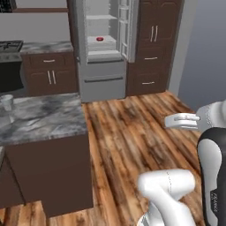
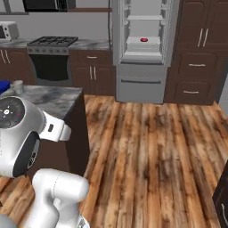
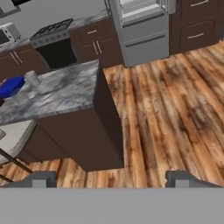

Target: Take the donuts from the fridge and place them on the empty tray on the dining counter.

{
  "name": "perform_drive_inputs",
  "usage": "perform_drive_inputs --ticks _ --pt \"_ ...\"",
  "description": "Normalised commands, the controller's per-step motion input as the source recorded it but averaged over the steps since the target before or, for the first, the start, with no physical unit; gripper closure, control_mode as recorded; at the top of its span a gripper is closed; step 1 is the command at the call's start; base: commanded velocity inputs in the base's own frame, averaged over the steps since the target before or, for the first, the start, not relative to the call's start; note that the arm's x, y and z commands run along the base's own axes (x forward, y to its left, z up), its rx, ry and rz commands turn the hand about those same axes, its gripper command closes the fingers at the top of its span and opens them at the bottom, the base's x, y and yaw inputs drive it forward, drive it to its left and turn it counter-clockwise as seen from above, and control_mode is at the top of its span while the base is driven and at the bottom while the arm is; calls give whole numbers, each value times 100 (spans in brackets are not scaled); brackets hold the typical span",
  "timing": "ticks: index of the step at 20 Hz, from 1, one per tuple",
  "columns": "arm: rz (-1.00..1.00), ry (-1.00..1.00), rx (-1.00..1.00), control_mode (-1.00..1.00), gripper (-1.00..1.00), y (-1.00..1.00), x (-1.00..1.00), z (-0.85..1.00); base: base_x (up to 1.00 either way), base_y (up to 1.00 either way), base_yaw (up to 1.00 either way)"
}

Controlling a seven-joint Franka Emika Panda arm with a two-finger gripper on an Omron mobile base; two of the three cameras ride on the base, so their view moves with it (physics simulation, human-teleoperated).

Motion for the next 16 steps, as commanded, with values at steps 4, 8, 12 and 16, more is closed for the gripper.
perform_drive_inputs --ticks 4,8,12,16 --pt "0 0 0 100 -100 0 0 0 52 -60 0" --pt "0 0 0 100 -100 0 0 0 100 -4 0" --pt "0 0 0 100 -100 0 0 0 100 -26 0" --pt "0 0 0 100 -100 0 0 0 100 -79 -1"
